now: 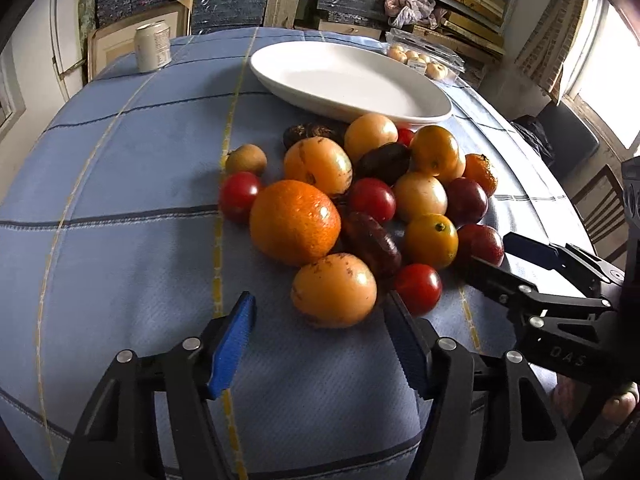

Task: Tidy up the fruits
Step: 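Grasp a yellow-orange fruit with the left gripper while the right gripper grasps a dark red plum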

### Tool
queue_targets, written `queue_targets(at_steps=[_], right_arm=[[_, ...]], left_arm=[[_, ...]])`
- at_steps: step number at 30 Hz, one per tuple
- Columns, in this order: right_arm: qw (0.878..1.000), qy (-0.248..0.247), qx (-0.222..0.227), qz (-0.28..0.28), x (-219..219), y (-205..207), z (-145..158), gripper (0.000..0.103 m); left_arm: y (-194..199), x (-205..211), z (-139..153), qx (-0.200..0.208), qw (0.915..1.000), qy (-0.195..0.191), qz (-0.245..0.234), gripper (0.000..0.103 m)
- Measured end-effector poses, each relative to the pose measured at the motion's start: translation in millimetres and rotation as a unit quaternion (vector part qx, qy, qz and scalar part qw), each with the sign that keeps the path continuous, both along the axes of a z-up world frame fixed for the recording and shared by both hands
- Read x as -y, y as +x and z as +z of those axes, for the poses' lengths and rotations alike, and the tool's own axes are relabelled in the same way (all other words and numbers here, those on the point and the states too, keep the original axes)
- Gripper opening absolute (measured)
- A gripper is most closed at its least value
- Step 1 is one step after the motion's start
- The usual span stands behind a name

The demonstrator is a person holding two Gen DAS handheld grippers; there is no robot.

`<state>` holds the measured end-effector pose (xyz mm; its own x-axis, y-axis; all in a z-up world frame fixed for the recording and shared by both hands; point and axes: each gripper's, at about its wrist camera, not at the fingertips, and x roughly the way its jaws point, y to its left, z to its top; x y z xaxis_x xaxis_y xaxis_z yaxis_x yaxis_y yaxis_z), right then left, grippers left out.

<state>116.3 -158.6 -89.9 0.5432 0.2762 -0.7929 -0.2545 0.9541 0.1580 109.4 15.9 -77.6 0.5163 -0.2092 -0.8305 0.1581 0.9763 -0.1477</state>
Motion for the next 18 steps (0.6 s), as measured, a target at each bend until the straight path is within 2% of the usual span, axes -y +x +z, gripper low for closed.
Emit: queue_targets(at_steps=[4,11,14,18], right_arm=[[1.000,0.005,-0.004,0.004,-0.5,1.5,-2.8,0.065],[1.000,0.013,-0.004,0.009,-2.0,0.7,-4.6,0.052],[1.000,0.016,0.001,0.010,-1.9,-0.8,-5.0,0.040],[1.000,0.022,0.007,0.009,-0.7,-1.9,-5.2,0.040]], left_arm=[[1.2,4.8,-1.6,0.007,0.9999,0.007,-0.008,0.050],[1.2,6.8,-2.6,0.018,0.9997,0.009,-0.014,0.045],[0.3,6.6,-3.1,0.020,0.9997,0.001,-0.017,0.042],[-0.8,4.2,-3.1,0.022,0.9996,-0.006,-0.016,0.041]])
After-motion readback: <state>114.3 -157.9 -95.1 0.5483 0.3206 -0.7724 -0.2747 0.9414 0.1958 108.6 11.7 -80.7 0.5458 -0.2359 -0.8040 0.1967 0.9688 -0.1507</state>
